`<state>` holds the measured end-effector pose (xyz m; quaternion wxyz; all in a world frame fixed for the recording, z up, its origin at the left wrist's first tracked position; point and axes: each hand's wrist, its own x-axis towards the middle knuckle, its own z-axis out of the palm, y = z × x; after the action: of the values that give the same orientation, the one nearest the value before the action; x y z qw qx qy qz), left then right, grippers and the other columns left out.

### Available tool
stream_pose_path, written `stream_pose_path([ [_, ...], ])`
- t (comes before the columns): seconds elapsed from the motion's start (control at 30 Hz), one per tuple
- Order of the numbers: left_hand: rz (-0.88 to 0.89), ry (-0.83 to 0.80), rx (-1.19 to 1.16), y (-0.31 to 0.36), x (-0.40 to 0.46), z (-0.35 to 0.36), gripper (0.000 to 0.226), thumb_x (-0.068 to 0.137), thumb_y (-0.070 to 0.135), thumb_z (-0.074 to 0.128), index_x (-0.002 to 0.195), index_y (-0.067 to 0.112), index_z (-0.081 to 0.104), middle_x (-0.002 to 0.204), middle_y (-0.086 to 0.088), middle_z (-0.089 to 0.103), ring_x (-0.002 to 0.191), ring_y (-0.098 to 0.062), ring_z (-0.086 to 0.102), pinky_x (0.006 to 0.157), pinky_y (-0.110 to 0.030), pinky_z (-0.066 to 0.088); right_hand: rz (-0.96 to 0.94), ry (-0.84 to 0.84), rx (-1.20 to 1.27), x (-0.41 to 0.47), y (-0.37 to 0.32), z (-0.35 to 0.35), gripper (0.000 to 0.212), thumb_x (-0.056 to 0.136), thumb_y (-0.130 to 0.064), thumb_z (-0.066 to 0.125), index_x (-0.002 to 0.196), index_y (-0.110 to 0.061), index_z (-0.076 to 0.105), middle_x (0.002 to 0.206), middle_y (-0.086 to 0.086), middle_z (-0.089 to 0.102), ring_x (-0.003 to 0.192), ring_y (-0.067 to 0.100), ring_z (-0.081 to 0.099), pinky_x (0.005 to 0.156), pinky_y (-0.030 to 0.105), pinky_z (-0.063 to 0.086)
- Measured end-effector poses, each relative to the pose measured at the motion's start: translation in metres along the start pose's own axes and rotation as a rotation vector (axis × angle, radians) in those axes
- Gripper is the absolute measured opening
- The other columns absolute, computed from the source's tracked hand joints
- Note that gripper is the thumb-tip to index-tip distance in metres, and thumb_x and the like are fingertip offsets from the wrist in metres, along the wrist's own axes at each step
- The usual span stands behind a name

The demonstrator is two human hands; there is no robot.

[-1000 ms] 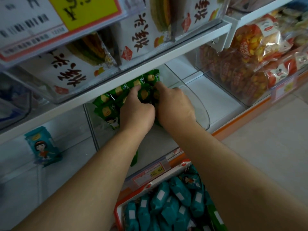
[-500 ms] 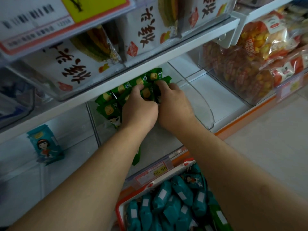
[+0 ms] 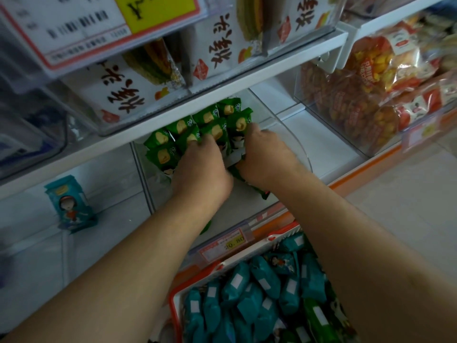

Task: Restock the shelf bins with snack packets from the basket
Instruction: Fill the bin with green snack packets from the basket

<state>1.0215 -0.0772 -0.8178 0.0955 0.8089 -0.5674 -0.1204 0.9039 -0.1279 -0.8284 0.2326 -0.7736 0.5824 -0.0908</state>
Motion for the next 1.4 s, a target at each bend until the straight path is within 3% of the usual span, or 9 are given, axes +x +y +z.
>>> stream_pose_path([
  [0.1, 0.018, -0.183, 0.399, -0.002, -0.011, 0.003, 0.050, 0.089, 0.022, 0.074, 0.133, 0.013, 0.053, 0.127, -0.014, 0.056, 0.113, -0.035, 0.061, 0.075, -0.039, 0.046, 0.017, -0.118, -0.221, -0.014, -0.009, -0.001, 0.043, 0.094, -0.026, 0.064, 0.133, -0.013, 0.052, 0.093, 0.004, 0.050, 0.085, 0.025, 0.059, 0.067, 0.035, 0.048],
  [0.23, -0.076, -0.348, 0.371, -0.003, -0.009, 0.012, 0.081, 0.083, 0.034, 0.084, 0.144, 0.018, 0.033, 0.136, -0.016, 0.053, 0.123, -0.034, 0.057, 0.078, -0.038, 0.043, 0.024, -0.171, -0.269, -0.017, -0.010, 0.015, 0.073, 0.091, -0.024, 0.071, 0.153, -0.017, 0.032, 0.134, 0.018, 0.050, 0.118, 0.040, 0.061, 0.078, 0.045, 0.051],
  [0.37, -0.237, -0.408, 0.235, 0.000, -0.005, 0.019, 0.115, 0.076, 0.034, 0.091, 0.155, 0.018, 0.009, 0.149, -0.022, 0.031, 0.131, -0.037, 0.049, 0.080, -0.041, 0.044, 0.020, -0.211, -0.107, -0.015, -0.004, 0.015, 0.080, 0.089, -0.013, 0.072, 0.155, -0.012, 0.025, 0.111, 0.013, 0.055, 0.092, 0.028, 0.062, 0.061, 0.033, 0.046],
  [0.47, -0.348, -0.433, 0.131, -0.003, -0.001, 0.015, 0.129, 0.081, 0.028, 0.087, 0.160, 0.017, -0.014, 0.163, -0.021, 0.008, 0.144, -0.036, 0.036, 0.106, -0.039, 0.045, 0.014, -0.247, 0.038, -0.012, 0.001, 0.005, 0.061, 0.088, -0.019, 0.073, 0.139, -0.008, 0.040, 0.092, 0.003, 0.053, 0.075, 0.015, 0.055, 0.053, 0.029, 0.046],
  [0.57, -0.369, -0.404, -0.064, -0.008, -0.002, 0.009, 0.116, 0.075, 0.037, 0.089, 0.160, 0.012, 0.014, 0.156, -0.019, 0.030, 0.136, -0.032, 0.045, 0.101, -0.033, 0.048, 0.024, -0.291, 0.141, -0.010, 0.008, -0.002, 0.053, 0.082, -0.028, 0.083, 0.125, -0.014, 0.056, 0.104, 0.004, 0.063, 0.089, 0.020, 0.062, 0.075, 0.035, 0.058],
  [0.7, -0.370, -0.285, -0.404, -0.018, -0.010, 0.004, 0.061, 0.067, 0.030, 0.095, 0.114, 0.015, 0.061, 0.112, -0.009, 0.065, 0.100, -0.025, 0.064, 0.086, -0.034, 0.059, 0.036, -0.300, 0.364, -0.007, 0.011, -0.006, 0.067, 0.076, -0.030, 0.088, 0.133, -0.023, 0.053, 0.113, -0.004, 0.065, 0.102, 0.017, 0.063, 0.087, 0.034, 0.053],
  [0.97, -0.399, -0.163, -0.799, -0.021, -0.021, 0.002, 0.067, 0.066, 0.030, 0.091, 0.125, 0.019, 0.061, 0.113, -0.002, 0.069, 0.098, -0.020, 0.067, 0.078, -0.031, 0.055, 0.054, -0.270, 0.704, -0.008, 0.011, -0.005, 0.031, 0.087, -0.027, 0.083, 0.104, -0.033, 0.058, 0.097, -0.015, 0.066, 0.096, 0.007, 0.064, 0.082, 0.028, 0.052],
  [1.1, -0.420, -0.116, -0.835, -0.025, -0.023, 0.002, 0.037, 0.084, 0.019, 0.077, 0.116, 0.019, 0.058, 0.105, -0.002, 0.068, 0.090, -0.016, 0.063, 0.067, -0.026, 0.047, 0.081, -0.235, 0.701, -0.007, 0.013, 0.000, 0.049, 0.083, -0.036, 0.085, 0.125, -0.026, 0.063, 0.109, -0.011, 0.071, 0.103, 0.011, 0.067, 0.098, 0.036, 0.055],
  [1.4, -0.490, 0.019, -0.728, -0.024, -0.019, 0.010, 0.035, 0.086, 0.005, 0.065, 0.121, 0.009, 0.062, 0.111, -0.009, 0.067, 0.090, -0.023, 0.060, 0.055, -0.022, 0.035, -0.016, -0.088, 0.434, -0.008, -0.003, 0.011, 0.057, 0.085, -0.051, 0.079, 0.136, -0.035, 0.060, 0.109, -0.014, 0.059, 0.101, 0.010, 0.055, 0.081, 0.023, 0.041],
])
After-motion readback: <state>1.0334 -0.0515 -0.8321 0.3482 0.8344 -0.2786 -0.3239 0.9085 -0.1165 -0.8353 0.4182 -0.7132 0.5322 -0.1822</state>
